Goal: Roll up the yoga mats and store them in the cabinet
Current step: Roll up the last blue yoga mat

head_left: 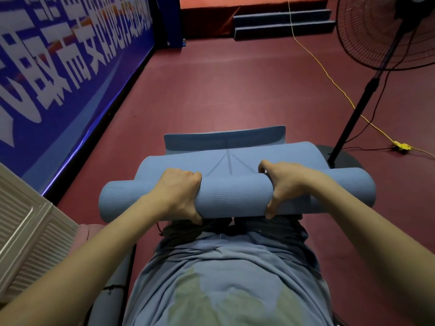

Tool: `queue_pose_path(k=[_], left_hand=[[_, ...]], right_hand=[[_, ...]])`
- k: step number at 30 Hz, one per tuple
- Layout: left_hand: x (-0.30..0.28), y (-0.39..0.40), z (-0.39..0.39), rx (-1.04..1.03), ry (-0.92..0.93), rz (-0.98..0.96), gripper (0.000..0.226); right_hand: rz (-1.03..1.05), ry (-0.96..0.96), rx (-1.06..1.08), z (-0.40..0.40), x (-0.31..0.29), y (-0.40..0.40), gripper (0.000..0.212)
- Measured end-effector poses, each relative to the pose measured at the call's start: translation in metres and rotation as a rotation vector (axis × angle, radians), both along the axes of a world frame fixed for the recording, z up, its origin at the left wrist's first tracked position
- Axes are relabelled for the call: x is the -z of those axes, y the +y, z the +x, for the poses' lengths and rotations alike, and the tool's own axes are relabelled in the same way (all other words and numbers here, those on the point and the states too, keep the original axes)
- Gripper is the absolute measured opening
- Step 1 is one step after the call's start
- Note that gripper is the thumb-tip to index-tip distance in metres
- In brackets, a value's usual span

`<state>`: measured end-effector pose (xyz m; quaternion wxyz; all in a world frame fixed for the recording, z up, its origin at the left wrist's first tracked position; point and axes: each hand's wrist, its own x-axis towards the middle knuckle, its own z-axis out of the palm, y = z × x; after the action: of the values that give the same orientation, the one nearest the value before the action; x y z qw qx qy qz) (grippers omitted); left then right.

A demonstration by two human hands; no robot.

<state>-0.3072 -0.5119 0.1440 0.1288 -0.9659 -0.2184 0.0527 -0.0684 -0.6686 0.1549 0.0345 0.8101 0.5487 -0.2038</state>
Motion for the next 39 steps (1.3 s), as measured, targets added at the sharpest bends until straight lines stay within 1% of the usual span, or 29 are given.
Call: queue_pose_path(k=[6, 9, 11, 13, 16, 19, 21, 23, 26, 28, 30, 32, 34, 37, 39], left_hand=[[-0.017, -0.020, -0.007, 0.032, 0.137, 0.032, 0.073], [-0.022, -0.021, -0.006, 0.020, 0.210, -0.025, 0.077], [-0.023, -0.019, -0.006, 0.019, 0.247, -0.073, 0.079], [-0.024, -0.019, -0.004, -0.001, 0.263, -0.126, 0.079], [-0.025, -0.018, 0.005, -0.054, 0.266, -0.193, 0.078], [-0.028, -0.005, 0.014, -0.120, 0.254, -0.289, 0.082], [-0.026, 0.008, 0.015, -0.146, 0.212, -0.383, 0.082], [-0.019, 0.020, 0.011, -0.164, 0.149, -0.481, 0.088], [-0.010, 0.029, 0.003, -0.184, 0.060, -0.583, 0.121], [-0.008, 0.032, 0.002, -0.189, 0.000, -0.684, 0.126], [-0.006, 0.036, 0.002, -0.167, -0.069, -0.779, 0.126], [-0.004, 0.040, 0.002, -0.169, -0.115, -0.780, 0.123], [0.000, 0.045, -0.002, -0.188, -0.173, -0.755, 0.119], [0.006, 0.053, -0.012, -0.160, -0.322, -0.750, 0.100], [0.006, 0.053, -0.016, -0.149, -0.379, -0.719, 0.095]], right_hand=[[0.003, 0.042, -0.015, -0.008, 0.006, -0.021, 0.111], [-0.068, 0.111, -0.017, -0.007, 0.001, -0.022, 0.110], [-0.129, 0.166, -0.024, -0.007, -0.001, -0.022, 0.106], [-0.147, 0.206, -0.024, -0.006, 0.001, -0.023, 0.102], [-0.072, 0.236, -0.012, -0.001, 0.006, -0.024, 0.096], [0.162, 0.280, 0.021, 0.006, 0.011, -0.024, 0.094], [0.277, 0.288, 0.030, 0.010, 0.013, -0.024, 0.089], [0.319, 0.287, 0.045, 0.012, 0.012, -0.024, 0.083], [0.318, 0.275, 0.076, 0.015, 0.010, -0.024, 0.079], [0.308, 0.193, 0.062, 0.014, 0.009, -0.024, 0.084], [0.302, 0.077, 0.031, 0.010, 0.010, -0.023, 0.090], [0.305, -0.003, 0.006, 0.007, 0.011, -0.024, 0.084], [0.369, -0.001, 0.007, 0.006, 0.011, -0.027, 0.076], [0.484, 0.025, 0.055, 0.003, 0.014, -0.027, 0.056], [0.474, -0.005, 0.071, 0.000, 0.013, -0.025, 0.049]])
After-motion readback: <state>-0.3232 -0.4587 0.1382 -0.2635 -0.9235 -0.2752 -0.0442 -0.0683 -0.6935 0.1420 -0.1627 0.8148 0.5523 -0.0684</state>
